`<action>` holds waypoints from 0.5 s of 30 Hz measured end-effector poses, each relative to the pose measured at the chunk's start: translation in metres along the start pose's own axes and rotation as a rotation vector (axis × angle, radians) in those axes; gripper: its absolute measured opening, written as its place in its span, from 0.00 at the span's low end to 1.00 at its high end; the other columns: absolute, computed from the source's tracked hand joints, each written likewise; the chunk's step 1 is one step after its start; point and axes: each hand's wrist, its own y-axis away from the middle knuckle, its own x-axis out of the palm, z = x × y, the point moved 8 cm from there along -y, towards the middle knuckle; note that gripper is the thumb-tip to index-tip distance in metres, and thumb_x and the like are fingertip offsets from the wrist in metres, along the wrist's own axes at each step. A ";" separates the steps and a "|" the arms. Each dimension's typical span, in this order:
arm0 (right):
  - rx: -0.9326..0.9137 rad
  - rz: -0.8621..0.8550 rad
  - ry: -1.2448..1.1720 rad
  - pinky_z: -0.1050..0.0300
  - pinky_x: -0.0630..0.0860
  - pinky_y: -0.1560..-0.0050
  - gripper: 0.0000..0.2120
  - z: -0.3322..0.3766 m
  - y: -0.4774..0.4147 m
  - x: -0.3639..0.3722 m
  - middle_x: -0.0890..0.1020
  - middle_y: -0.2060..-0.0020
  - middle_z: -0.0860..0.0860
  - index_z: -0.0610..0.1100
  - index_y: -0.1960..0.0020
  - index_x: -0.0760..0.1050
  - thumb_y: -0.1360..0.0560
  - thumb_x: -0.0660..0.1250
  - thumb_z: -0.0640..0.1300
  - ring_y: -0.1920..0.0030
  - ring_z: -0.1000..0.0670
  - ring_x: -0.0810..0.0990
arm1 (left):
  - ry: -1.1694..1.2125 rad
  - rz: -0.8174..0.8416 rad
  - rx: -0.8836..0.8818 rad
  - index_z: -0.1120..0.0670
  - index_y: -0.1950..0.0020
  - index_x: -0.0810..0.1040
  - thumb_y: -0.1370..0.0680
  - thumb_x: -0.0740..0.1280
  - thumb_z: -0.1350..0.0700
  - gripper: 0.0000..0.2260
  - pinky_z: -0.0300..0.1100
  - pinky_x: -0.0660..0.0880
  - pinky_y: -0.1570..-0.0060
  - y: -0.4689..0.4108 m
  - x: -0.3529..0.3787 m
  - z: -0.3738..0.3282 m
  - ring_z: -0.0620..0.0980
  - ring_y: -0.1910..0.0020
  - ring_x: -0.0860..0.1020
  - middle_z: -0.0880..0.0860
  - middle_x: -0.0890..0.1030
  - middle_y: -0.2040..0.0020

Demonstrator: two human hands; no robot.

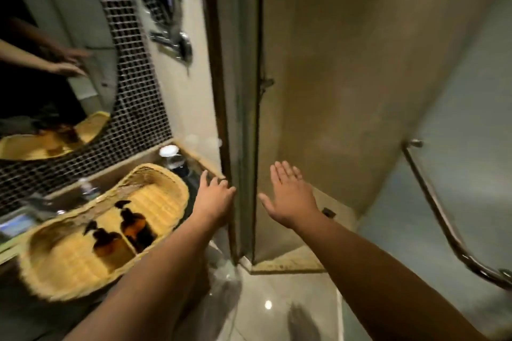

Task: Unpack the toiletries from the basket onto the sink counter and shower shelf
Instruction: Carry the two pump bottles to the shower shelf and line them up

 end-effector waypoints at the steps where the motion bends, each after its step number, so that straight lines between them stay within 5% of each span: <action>1: -0.069 0.002 -0.001 0.48 0.41 0.22 0.39 0.030 -0.024 0.000 0.50 0.20 0.43 0.40 0.19 0.47 0.20 0.49 0.64 0.20 0.46 0.45 | -0.002 0.019 -0.043 0.47 0.32 0.74 0.23 0.64 0.47 0.19 0.65 0.49 0.26 0.001 0.003 0.034 0.57 0.30 0.69 0.52 0.76 0.34; 6: -0.331 0.030 -0.005 0.47 0.43 0.22 0.40 0.166 -0.115 0.012 0.51 0.20 0.42 0.39 0.20 0.47 0.21 0.49 0.64 0.20 0.45 0.47 | 0.013 0.047 -0.322 0.45 0.31 0.73 0.24 0.63 0.43 0.22 0.62 0.56 0.28 0.025 0.021 0.179 0.56 0.31 0.70 0.51 0.75 0.33; 15: -0.721 0.063 -0.017 0.47 0.42 0.22 0.38 0.337 -0.185 0.033 0.48 0.20 0.44 0.42 0.19 0.46 0.20 0.50 0.64 0.20 0.46 0.44 | 0.031 0.072 -0.701 0.46 0.31 0.73 0.22 0.58 0.37 0.23 0.61 0.55 0.27 0.102 0.060 0.343 0.52 0.30 0.70 0.50 0.75 0.32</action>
